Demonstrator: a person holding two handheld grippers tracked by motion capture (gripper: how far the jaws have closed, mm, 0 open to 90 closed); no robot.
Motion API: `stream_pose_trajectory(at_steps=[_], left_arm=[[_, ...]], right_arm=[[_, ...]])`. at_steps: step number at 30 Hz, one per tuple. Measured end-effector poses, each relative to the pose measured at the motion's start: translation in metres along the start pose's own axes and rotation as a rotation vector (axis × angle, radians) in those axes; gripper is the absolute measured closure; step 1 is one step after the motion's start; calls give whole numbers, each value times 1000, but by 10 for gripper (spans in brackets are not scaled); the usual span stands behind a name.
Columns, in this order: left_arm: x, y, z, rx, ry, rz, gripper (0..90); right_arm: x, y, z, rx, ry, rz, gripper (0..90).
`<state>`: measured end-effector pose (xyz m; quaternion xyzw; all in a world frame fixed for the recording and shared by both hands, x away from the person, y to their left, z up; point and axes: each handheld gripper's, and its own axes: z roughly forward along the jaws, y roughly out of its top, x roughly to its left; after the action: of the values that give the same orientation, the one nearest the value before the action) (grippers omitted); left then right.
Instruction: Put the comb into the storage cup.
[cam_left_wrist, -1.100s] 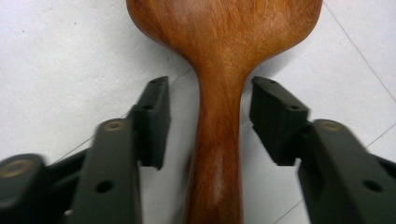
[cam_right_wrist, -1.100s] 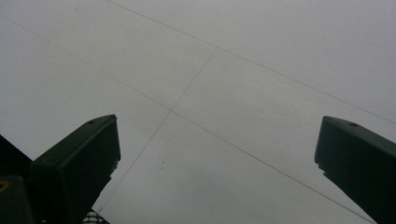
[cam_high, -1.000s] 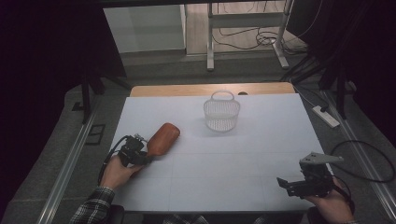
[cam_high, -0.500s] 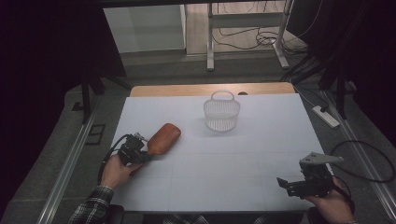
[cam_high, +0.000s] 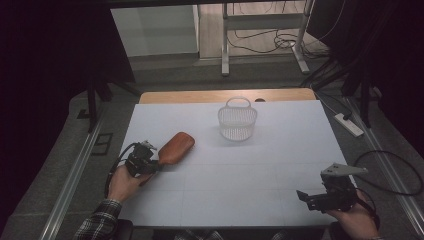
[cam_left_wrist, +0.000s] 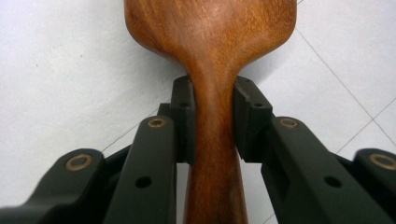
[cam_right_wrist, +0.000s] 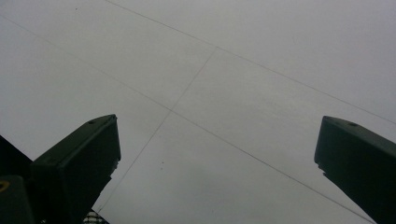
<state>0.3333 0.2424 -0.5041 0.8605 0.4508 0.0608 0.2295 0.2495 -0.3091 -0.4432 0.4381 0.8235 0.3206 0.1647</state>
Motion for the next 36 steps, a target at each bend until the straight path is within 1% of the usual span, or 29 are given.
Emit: stream_pose_trajectory(at_steps=[3,6,7,10,12,15,20,21,22,28,32,36], left_arm=[[1,0,-2,-16,-6,-8,722],[1,-1,-5,-40,-4,-11,722],[0,-1,-7,-48,-3,-4,722],[0,-1,-10,-74,-14,-1,722],[-2,-1,-12,-88,-5,6,722],[-4,0,-15,-112,-8,2,721],[-9,-1,-21,-146,-19,12,721],[-10,-1,-22,-151,-13,15,721],[-12,0,-23,-152,-15,23,721],[-18,1,-27,-178,-23,24,721],[-22,0,-32,-206,-30,22,721],[-25,0,-36,-228,-32,22,721]], right_arm=[[0,0,0,0,0,0,3],[0,0,0,-1,0,0,3],[0,0,0,-1,-1,0,3],[0,0,0,0,-1,-1,3],[0,0,0,0,-2,-1,3],[1,0,0,-2,-4,-4,3],[1,0,-1,-9,-8,-5,3],[1,0,-1,-12,-9,-6,3],[1,0,-2,-14,-10,-10,3],[4,0,-3,-32,-13,-37,3],[5,0,-4,-36,-5,-45,2],[6,0,-4,-42,15,-48,0]])
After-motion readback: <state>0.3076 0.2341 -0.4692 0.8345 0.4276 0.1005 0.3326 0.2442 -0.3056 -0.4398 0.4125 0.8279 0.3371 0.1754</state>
